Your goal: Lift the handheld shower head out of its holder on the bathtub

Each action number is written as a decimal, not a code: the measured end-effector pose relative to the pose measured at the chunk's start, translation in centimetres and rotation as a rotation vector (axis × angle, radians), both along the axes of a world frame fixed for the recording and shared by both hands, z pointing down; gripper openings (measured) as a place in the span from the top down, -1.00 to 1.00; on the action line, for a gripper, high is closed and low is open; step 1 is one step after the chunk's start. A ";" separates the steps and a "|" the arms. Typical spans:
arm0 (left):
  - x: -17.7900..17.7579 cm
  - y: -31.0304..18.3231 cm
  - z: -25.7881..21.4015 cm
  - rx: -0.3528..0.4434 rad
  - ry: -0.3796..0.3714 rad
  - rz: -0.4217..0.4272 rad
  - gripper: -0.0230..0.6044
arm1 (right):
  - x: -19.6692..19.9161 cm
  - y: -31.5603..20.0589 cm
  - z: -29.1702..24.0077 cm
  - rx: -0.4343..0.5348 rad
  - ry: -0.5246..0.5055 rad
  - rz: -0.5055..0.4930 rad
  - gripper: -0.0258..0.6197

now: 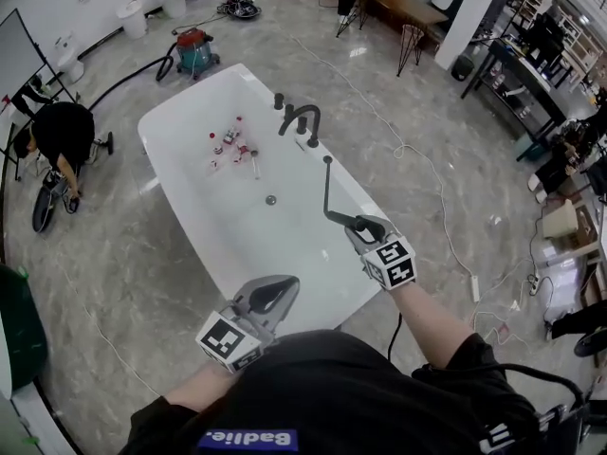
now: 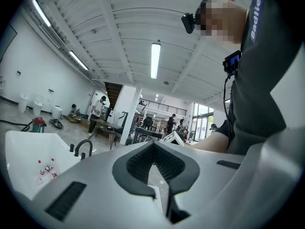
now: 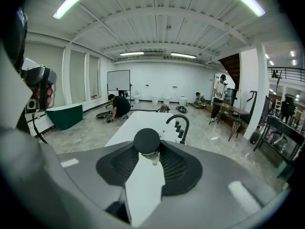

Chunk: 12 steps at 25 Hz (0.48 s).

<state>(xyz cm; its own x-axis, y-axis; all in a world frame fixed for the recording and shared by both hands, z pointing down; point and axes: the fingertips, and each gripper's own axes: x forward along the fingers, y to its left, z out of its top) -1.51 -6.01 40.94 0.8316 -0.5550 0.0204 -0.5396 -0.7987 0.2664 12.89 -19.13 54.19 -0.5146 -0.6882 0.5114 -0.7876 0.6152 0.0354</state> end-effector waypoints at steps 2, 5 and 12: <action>0.3 0.2 -0.1 0.015 0.001 0.025 0.92 | -0.9 1.5 -1.1 0.018 -0.018 0.001 0.51; 0.7 0.6 -0.4 0.021 -0.001 0.063 0.92 | -2.0 3.6 -2.4 0.029 -0.044 -0.005 0.51; 1.7 1.3 -0.6 0.035 -0.010 0.110 0.92 | -3.8 8.0 -5.2 0.060 -0.084 -0.036 0.51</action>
<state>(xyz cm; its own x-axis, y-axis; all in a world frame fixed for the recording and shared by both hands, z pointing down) 0.22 -4.68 40.33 0.8875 -0.4606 0.0116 -0.4504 -0.8621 0.2321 9.07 -11.15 49.01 -0.5789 -0.6965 0.4241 -0.7668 0.6419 0.0076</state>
